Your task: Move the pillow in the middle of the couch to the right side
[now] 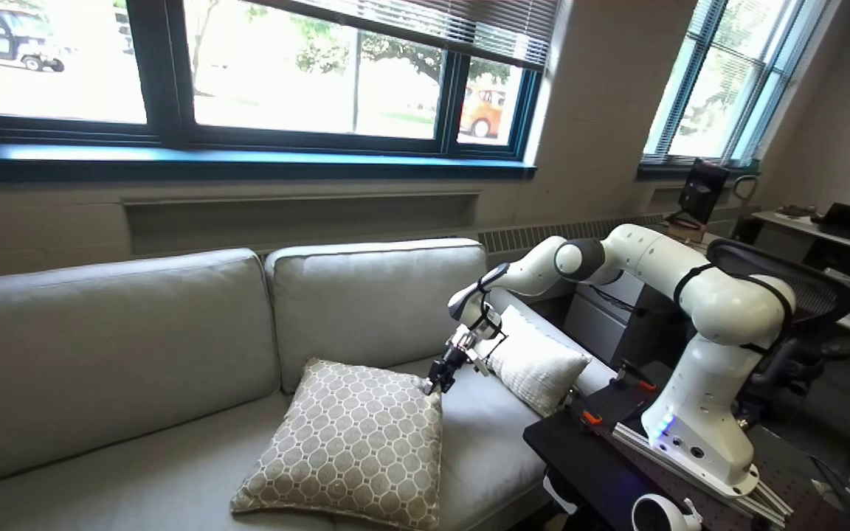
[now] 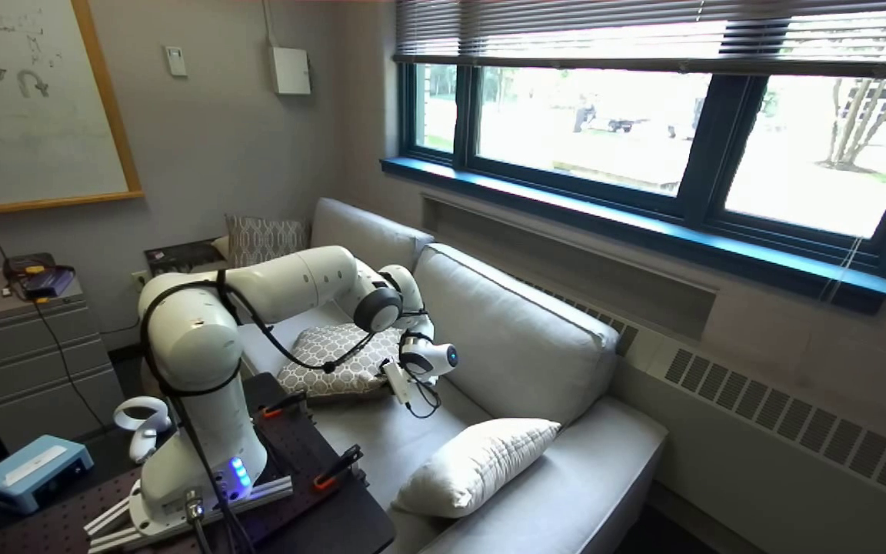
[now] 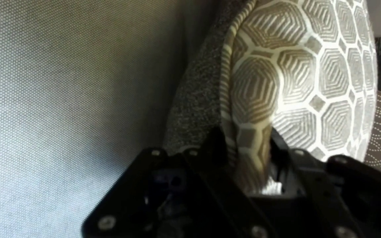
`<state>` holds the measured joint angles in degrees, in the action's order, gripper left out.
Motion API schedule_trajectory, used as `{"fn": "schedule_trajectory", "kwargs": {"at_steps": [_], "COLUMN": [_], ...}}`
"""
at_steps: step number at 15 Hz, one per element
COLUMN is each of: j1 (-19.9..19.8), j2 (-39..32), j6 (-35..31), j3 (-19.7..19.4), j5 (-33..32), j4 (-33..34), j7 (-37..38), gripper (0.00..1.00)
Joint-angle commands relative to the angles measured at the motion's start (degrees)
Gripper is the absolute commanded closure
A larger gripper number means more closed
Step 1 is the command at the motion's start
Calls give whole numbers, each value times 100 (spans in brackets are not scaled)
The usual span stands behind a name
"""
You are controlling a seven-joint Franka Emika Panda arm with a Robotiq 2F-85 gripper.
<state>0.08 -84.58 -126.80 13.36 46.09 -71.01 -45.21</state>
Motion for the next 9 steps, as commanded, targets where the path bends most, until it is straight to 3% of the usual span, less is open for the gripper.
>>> {"fn": "schedule_trajectory", "kwargs": {"at_steps": [1, 2, 4, 9], "j1": [189, 42, 100, 127], "j2": [1, 4, 17, 1321], "j6": [161, 59, 69, -335], "j3": [-23, 214, 259, 116], "j5": [118, -192, -369, -172], "j4": [175, 121, 139, -1468], "j7": [-100, -19, 37, -142], "gripper": [94, 98, 97, 97]}}
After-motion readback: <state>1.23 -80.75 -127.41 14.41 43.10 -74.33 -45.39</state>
